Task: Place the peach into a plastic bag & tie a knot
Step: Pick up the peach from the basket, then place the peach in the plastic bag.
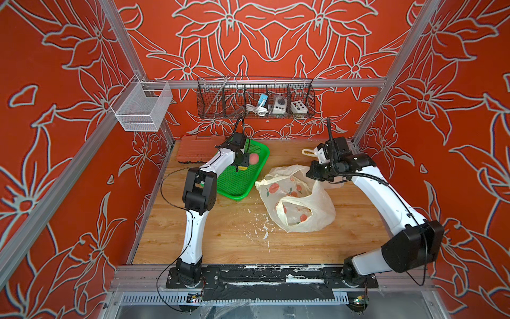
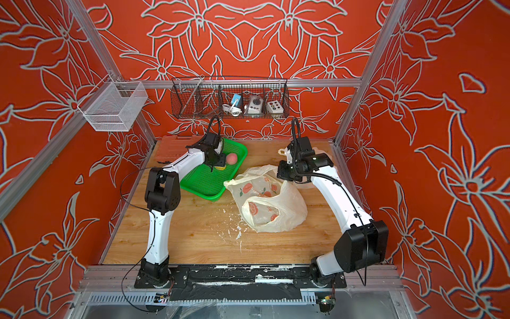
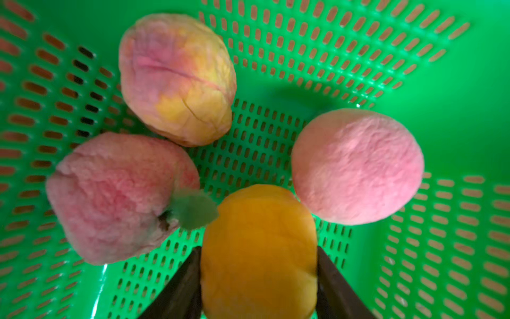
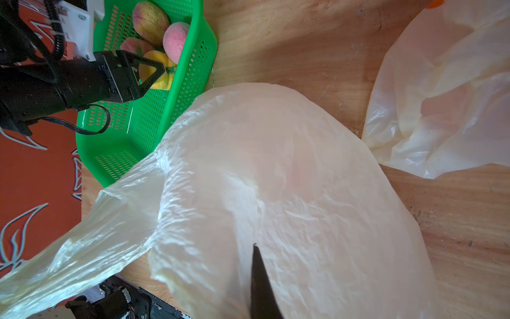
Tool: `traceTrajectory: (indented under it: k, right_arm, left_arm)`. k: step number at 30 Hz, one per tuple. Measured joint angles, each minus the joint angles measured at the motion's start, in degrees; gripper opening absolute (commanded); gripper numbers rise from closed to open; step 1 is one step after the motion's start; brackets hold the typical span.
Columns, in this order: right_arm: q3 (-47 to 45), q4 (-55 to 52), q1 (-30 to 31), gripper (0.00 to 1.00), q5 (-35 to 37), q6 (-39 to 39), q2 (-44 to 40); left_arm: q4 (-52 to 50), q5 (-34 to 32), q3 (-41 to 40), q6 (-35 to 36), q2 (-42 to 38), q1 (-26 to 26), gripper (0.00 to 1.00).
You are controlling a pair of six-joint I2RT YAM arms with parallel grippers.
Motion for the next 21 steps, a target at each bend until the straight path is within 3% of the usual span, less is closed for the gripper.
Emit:
traceTrajectory:
  k: [2, 5, 10, 13, 16, 18, 21]
  right_arm:
    - [0.0, 0.2, 0.0, 0.0, 0.0, 0.2, 0.0]
    - [0.0, 0.5, 0.0, 0.0, 0.0, 0.9, 0.0]
    - [0.0, 2.2, 0.0, 0.0, -1.0, 3.2, 0.0]
    - [0.0, 3.4, 0.0, 0.0, -2.0, 4.7, 0.0]
    - [-0.1, 4.5, 0.0, 0.0, -3.1, 6.3, 0.0]
    - [-0.3, 5.3, 0.0, 0.0, -3.8, 7.4, 0.0]
    - [-1.4, 6.7, 0.0, 0.0, -4.9, 9.2, -0.3]
  left_arm:
    - [0.5, 0.8, -0.9, -0.2, -0.5, 0.2, 0.35]
    - [1.3, 3.7, -8.6, -1.2, -6.2, 0.6, 0.35]
    - [1.4, 13.4, -33.6, -6.3, -33.7, -0.2, 0.36]
    - [2.7, 19.7, -43.8, -10.8, -51.5, -4.3, 0.35]
    - [5.7, 25.5, -52.6, -17.9, -62.7, -9.0, 0.34]
    - [8.2, 26.9, -56.4, -22.4, -65.6, -12.4, 0.34]
    - [13.2, 27.6, -58.1, -27.2, -63.6, -16.7, 0.35]
